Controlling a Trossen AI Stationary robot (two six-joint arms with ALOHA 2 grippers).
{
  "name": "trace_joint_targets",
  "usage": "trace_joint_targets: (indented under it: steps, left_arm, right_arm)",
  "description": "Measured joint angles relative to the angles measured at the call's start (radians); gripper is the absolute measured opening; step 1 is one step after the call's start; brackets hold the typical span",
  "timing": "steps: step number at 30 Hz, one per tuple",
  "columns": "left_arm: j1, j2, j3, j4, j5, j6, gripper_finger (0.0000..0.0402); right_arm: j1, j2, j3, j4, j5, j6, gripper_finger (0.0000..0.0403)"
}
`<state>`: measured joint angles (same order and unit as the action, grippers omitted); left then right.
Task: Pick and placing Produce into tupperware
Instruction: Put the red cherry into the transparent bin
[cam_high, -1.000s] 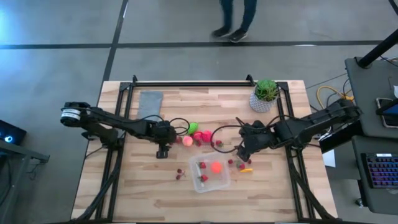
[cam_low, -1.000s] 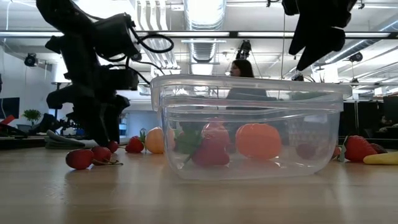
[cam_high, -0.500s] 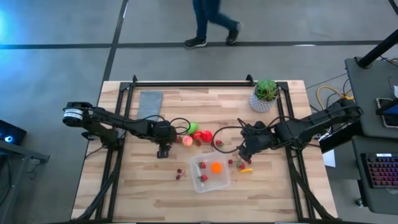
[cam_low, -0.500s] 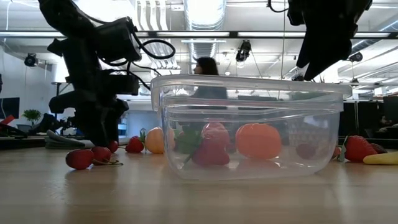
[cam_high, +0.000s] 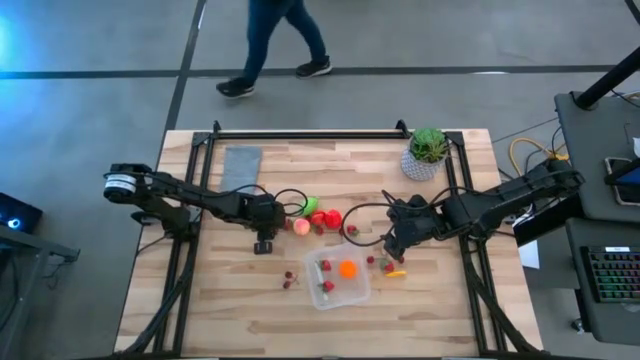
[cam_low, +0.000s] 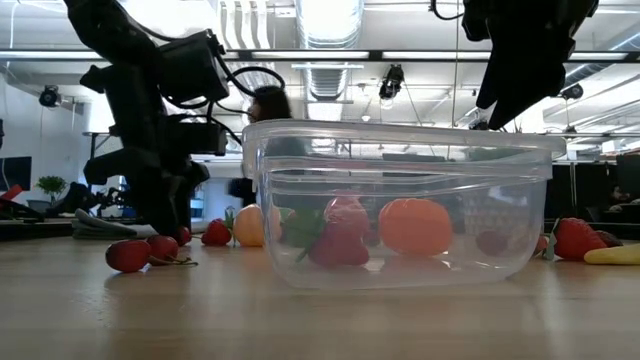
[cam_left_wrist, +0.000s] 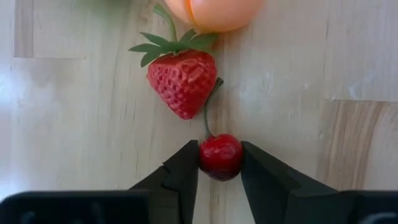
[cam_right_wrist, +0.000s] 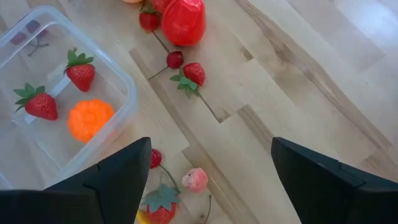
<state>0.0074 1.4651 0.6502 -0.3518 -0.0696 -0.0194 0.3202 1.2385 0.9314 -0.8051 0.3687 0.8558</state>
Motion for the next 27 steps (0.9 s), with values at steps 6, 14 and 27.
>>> trace_joint_targets:
  steps: [6, 14, 27]
  left_arm:
    - [0.0, -0.008, 0.004, -0.005, -0.001, 0.0, 0.0075]
    - [0.0, -0.07, 0.045, -0.019, -0.004, -0.011, 0.0068]
    - [-0.064, -0.276, 0.166, -0.128, 0.053, -0.158, 0.0068]
  right_arm:
    - [0.0, 0.0, 0.0, -0.001, 0.0, -0.003, 0.0324]
    - [0.0, 0.0, 0.0, -0.003, 0.0, -0.019, 0.0319]
    - [0.0, -0.001, 0.0, -0.006, -0.002, 0.061, 0.0317]
